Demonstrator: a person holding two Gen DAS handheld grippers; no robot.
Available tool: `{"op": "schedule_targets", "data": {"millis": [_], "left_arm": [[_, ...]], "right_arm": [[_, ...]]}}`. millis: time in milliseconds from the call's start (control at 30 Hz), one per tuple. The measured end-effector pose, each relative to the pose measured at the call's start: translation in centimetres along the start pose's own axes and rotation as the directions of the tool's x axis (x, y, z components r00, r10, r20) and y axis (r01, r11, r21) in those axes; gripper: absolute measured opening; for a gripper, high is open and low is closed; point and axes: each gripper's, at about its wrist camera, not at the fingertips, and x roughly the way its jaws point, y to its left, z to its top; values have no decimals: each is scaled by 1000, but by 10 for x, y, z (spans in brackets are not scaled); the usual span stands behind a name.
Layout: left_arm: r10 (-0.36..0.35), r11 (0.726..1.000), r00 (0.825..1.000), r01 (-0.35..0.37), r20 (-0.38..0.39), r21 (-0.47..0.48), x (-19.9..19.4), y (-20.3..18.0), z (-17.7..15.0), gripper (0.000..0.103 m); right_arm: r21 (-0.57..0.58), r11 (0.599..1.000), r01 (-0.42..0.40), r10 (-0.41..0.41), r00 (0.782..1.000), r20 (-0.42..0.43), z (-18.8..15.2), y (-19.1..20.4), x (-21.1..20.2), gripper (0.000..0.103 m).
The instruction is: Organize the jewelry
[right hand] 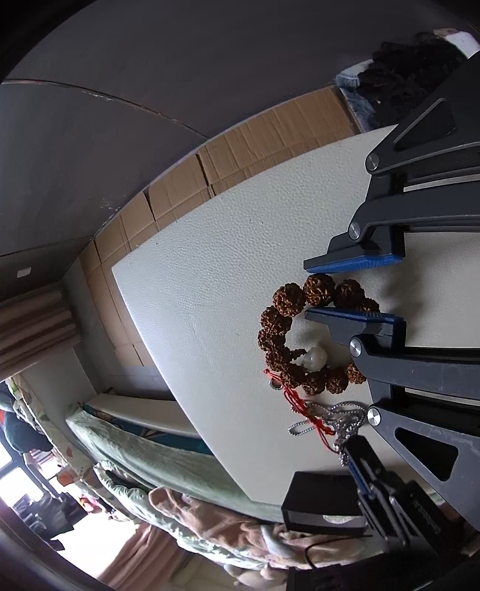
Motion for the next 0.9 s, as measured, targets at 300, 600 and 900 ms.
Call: {"op": "schedule_targets", "data": {"millis": [300, 600, 900], "left_arm": [[16, 1000, 1000, -16, -1, 19, 8, 1, -5, 22], [133, 973, 990, -139, 43, 185, 13, -20, -14, 23], [239, 919, 968, -252, 79, 304, 15, -35, -26, 19]], "right_arm": [[9, 1000, -6, 6, 1000, -25, 0, 3, 2, 20], [10, 1000, 3, -2, 998, -57, -2, 3, 6, 20], [11, 1000, 24, -23, 995, -97, -6, 0, 15, 26]]}}
